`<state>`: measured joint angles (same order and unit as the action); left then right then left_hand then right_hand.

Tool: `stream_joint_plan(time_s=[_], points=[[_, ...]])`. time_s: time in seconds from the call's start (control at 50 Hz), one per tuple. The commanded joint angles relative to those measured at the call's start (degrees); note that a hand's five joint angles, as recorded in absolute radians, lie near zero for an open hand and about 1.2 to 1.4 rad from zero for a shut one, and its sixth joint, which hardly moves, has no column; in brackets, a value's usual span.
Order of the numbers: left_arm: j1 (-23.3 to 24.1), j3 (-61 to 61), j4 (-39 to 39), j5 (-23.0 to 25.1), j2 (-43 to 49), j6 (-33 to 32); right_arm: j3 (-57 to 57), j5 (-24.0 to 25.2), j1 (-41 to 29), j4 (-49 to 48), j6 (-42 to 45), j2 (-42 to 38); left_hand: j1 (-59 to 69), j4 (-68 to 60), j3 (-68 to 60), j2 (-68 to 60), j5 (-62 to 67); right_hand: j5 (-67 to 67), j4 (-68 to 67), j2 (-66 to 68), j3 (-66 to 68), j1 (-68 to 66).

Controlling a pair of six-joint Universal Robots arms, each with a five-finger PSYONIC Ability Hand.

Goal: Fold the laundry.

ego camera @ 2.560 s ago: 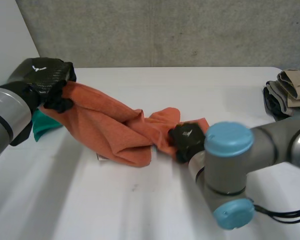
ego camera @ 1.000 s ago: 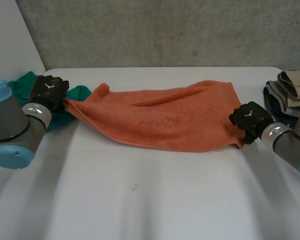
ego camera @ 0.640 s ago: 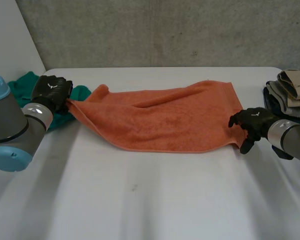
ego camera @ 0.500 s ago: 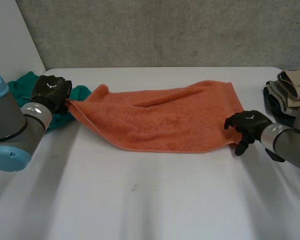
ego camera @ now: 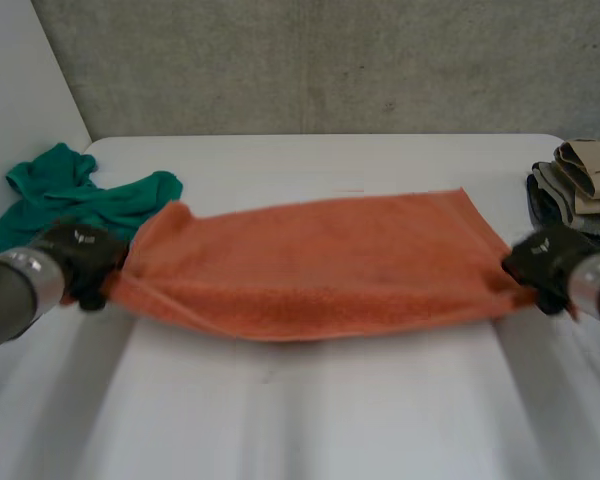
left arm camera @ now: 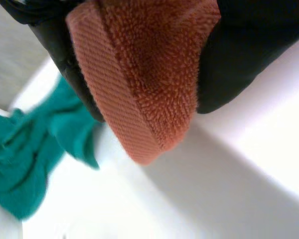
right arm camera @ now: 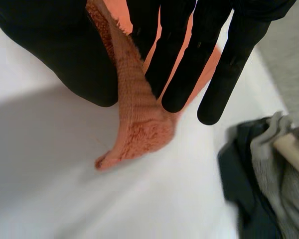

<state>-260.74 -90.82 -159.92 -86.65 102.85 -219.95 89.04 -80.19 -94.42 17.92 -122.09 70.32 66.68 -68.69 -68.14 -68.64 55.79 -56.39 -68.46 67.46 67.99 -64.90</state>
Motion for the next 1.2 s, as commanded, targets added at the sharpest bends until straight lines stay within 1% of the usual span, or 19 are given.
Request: stream_joint_plan(time_s=[0.02, 0.06, 0.14, 0.22, 0.24, 0.3, 0.32, 0.38, 0.4, 0.46, 0.48, 0.56, 0.6, 0.7, 0.86, 0.94, 1.04, 1.12, 1.2], points=[[-2.2, -2.2, 8.9, 0.6, -3.0, -17.4, 3.9, -1.0, 1.3, 8.4, 12.5, 3.4, 13.3, -11.3, -11.9, -11.4, 14.2, -13.6, -11.5, 12.5, 12.0, -15.1], [-1.4, -0.8, 7.7, 0.5, -2.2, -16.7, 2.9, -1.5, 0.6, 7.5, 11.7, 1.8, 13.3, -11.3, -11.9, -11.4, 14.2, -13.6, -11.5, 12.5, 12.0, -15.1], [1.7, 5.6, 3.8, -0.6, 3.7, -13.1, -1.9, -3.0, -1.3, 6.0, 9.4, -3.3, 13.3, -11.3, -11.9, -11.4, 14.2, -13.6, -11.5, 12.5, 12.0, -15.1], [4.3, 16.3, 2.0, -2.5, 10.0, -10.4, -11.9, -5.9, -4.7, 2.7, 5.8, -8.5, 13.3, -11.3, -11.9, -11.4, 14.2, -13.6, -11.5, 12.5, 12.0, -15.1], [5.2, 21.7, 1.6, -2.9, 11.9, -9.5, -17.1, -7.6, -6.1, 1.1, 4.6, -10.4, 13.3, -11.3, -11.9, -11.4, 14.2, -13.6, -11.5, 12.5, 12.0, -15.1], [6.1, 31.2, 0.3, -3.4, 14.3, -8.4, -26.8, -10.3, -7.9, -2.7, 2.2, -12.3, 13.3, -11.3, -11.9, -11.4, 14.2, -13.6, -11.5, 12.5, 12.0, -15.1], [6.6, 37.9, -1.0, -3.8, 15.5, -7.0, -33.2, -11.6, -8.6, -6.0, 0.0, -12.9, 13.3, -11.3, -11.9, -11.4, 14.2, -13.6, -11.5, 12.5, 12.0, -15.1], [6.9, 46.7, -4.1, -4.0, 15.3, -3.1, -41.4, -12.4, -8.8, -13.1, -4.9, -12.9, 13.3, -11.3, -11.9, -11.4, 14.2, -13.6, -11.5, 12.5, 12.0, -15.1], [6.8, 51.4, -7.9, -4.2, 14.6, 0.7, -44.4, -12.3, -8.4, -18.7, -8.6, -12.5, 13.3, -11.3, -11.9, -11.4, 14.2, -13.6, -11.5, 12.5, 12.0, -15.1], [6.2, 54.7, -15.1, -4.7, 12.6, 8.3, -46.1, -11.9, -7.9, -28.1, -13.6, -10.5, 13.3, -11.3, -11.9, -11.4, 14.2, -13.6, -11.5, 12.5, 12.0, -15.1], [5.8, 55.7, -20.4, -4.9, 11.4, 13.0, -45.4, -11.7, -7.6, -34.6, -16.3, -8.6, 13.3, -11.3, -11.9, -11.4, 14.2, -13.6, -11.5, 12.5, 12.0, -15.1], [5.2, 55.6, -28.9, -5.4, 10.3, 19.5, -41.5, -11.0, -7.4, -46.4, -19.7, -5.2, 13.3, -11.3, -11.9, -11.4, 14.2, -13.6, -11.5, 12.5, 12.0, -15.1], [4.9, 55.0, -29.1, -5.5, 10.5, 19.5, -40.1, -10.3, -7.5, -47.6, -19.6, -4.5, 13.3, -11.3, -11.9, -11.4, 14.2, -13.6, -11.5, 12.5, 12.0, -15.1], [3.7, 51.1, -27.1, -5.6, 11.6, 19.2, -36.2, -8.5, -8.1, -46.0, -19.9, -4.0, 13.3, -11.3, -11.9, -11.4, 14.2, -13.6, -11.5, 12.5, 12.0, -15.1], [3.3, 35.6, -28.0, -3.6, 13.2, 18.9, -27.2, -5.8, -8.9, -40.0, -20.2, -6.9, 13.3, -11.3, -11.9, -11.4, 14.2, -13.6, -11.5, 12.5, 12.0, -15.1], [3.0, 26.2, -32.1, -0.5, 17.0, 17.7, -20.4, -4.4, -9.6, -36.0, -19.9, -10.2, 13.3, -11.3, -11.9, -11.4, 14.2, -13.6, -11.5, 12.5, 12.0, -15.1], [1.0, 20.3, -36.2, 0.9, 23.8, 15.3, -14.6, -4.1, -10.1, -33.3, -19.7, -14.7, 13.3, -11.3, -11.9, -11.4, 14.2, -13.6, -11.5, 12.5, 12.0, -15.1], [-0.7, 17.9, -36.3, 1.0, 28.4, 11.7, -12.7, -4.4, -10.1, -32.1, -18.9, -18.5, 13.3, -11.3, -11.9, -11.4, 14.2, -13.6, -11.5, 12.5, 12.0, -15.1], [-1.6, 16.5, -33.8, 1.4, 28.6, 5.9, -12.7, -4.4, -10.1, -29.7, -17.5, -20.4, 13.3, -11.3, -11.9, -11.4, 14.2, -13.6, -11.5, 12.5, 12.0, -15.1]])
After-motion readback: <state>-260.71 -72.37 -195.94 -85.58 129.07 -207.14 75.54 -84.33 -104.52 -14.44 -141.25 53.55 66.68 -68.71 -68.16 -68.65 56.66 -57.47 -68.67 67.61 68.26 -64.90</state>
